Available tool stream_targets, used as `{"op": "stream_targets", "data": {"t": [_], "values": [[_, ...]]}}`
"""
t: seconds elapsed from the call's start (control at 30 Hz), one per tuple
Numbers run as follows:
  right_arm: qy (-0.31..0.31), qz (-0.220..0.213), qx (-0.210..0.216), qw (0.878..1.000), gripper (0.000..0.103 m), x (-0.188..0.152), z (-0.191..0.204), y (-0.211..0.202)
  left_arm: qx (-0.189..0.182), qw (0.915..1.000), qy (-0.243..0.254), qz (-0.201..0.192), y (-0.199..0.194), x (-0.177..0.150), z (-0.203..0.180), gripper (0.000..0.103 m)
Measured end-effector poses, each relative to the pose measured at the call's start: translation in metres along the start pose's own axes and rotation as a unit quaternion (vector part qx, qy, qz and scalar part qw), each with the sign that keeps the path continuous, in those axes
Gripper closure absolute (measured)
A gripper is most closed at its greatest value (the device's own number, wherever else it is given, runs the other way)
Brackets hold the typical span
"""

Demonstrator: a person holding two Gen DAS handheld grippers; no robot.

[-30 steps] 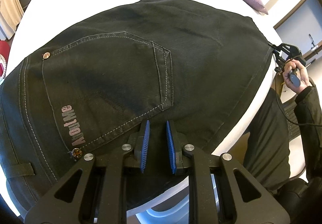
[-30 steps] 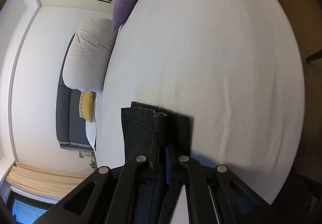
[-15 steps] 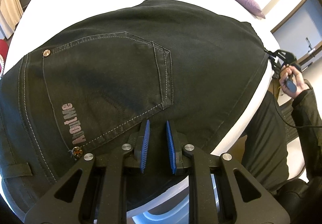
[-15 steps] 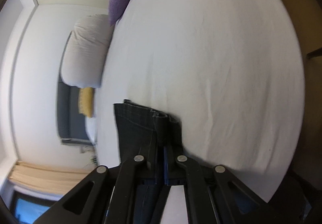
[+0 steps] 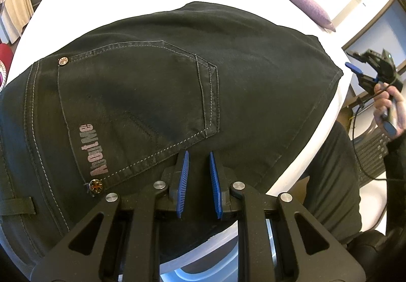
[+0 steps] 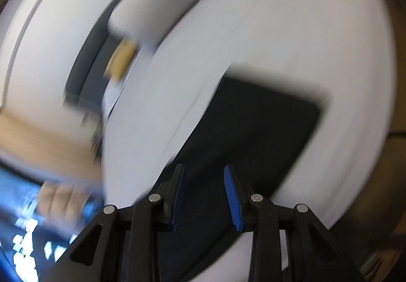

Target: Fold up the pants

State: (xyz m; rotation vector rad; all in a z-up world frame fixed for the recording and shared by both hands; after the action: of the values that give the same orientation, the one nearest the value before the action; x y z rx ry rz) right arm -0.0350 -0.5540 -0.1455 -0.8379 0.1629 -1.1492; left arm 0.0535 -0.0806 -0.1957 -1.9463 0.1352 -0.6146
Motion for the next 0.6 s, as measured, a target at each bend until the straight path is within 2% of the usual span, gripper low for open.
{"op": "stream_targets", "data": {"t": [0.1,0.2,0.27,0.47,0.6], "values": [[0.023,0.07,0.038,0.997,0.067,-0.052,0.016,0.02,-0.002,1.0,-0.004,-0.004,-0.001,-0.002,0.0,0.086],[0.064,0.104,0.067,0.99,0.067,-0.089,0.012,0.031,-0.005,1.0,-0.003,-0.005,-0.001,-0.002,0.0,0.086],[0.08,0.113,0.068,0.988,0.067,-0.103,0.006,0.038,-0.005,1.0,0.0,-0.003,0.0,-0.001,-0.001,0.086],[0.106,0.127,0.069,0.984,0.069,-0.116,0.0,0.054,-0.008,0.9999,-0.007,-0.008,-0.001,-0.001,-0.001,0.086],[0.118,0.13,0.064,0.982,0.069,-0.115,-0.005,0.048,-0.005,0.9999,-0.005,-0.007,-0.002,-0.002,0.0,0.086]]}}
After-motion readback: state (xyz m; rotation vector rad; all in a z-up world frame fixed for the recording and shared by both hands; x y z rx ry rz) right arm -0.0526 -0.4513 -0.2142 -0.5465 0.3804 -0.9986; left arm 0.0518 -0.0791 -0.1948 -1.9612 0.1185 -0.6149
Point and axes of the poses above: each gripper's, at about its wrist camera, not at the fingertips, and y roughly the way its jaws point, z to its left, x to its top, the point moved 10 cm from there along y, roughly the way its jaws point, and after that the axes turned 2 degrees about -y, right-handed, at the moved point
